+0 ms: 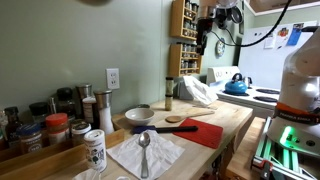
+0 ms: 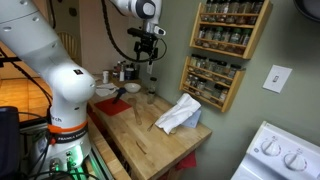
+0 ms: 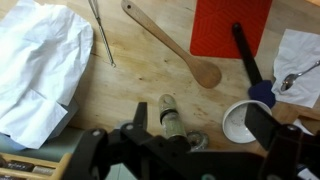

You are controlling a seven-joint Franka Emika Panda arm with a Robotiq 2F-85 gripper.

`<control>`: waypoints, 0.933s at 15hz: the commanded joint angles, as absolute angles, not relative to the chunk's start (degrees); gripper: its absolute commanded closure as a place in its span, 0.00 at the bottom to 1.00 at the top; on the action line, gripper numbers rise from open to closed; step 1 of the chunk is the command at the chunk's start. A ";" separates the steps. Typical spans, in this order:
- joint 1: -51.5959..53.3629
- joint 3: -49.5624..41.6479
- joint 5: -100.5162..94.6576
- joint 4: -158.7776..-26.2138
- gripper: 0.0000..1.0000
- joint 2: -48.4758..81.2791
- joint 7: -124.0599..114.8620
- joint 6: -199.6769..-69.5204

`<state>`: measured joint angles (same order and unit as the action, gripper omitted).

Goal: Swap the position of the bottles

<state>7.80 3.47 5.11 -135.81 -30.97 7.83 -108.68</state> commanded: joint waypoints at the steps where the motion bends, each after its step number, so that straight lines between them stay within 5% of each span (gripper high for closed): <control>1: 7.62 5.72 6.94 -132.79 0.00 -23.45 1.59 -113.95; 14: 7.81 9.78 0.38 -121.93 0.00 -4.00 -10.53 -120.20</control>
<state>7.77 9.05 2.92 -124.93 -8.10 -8.31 -119.72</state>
